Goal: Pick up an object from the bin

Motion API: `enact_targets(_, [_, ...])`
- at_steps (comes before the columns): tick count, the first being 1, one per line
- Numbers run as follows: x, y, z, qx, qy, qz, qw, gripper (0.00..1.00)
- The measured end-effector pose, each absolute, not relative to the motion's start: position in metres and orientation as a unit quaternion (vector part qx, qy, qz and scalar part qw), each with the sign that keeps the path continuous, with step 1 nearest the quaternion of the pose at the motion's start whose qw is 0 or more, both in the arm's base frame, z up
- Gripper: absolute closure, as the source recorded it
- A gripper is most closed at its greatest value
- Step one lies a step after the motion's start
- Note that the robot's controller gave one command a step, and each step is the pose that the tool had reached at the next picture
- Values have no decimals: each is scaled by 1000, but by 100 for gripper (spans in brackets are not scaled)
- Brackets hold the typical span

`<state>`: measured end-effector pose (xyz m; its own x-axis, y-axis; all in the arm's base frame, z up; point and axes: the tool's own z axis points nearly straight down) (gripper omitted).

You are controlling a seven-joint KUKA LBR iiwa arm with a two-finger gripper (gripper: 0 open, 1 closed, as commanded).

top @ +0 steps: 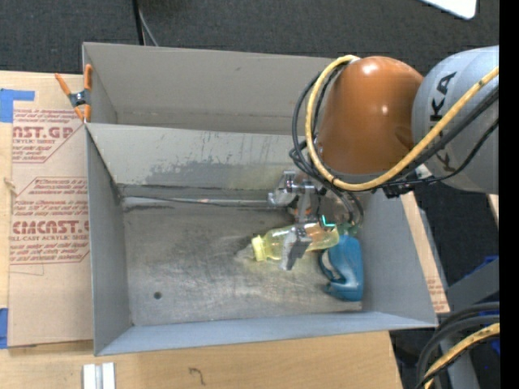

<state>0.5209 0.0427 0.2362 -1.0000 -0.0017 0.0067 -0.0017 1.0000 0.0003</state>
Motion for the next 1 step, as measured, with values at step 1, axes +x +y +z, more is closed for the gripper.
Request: enact_targets(1, [522,43,240,0,-1000,0,-1,0])
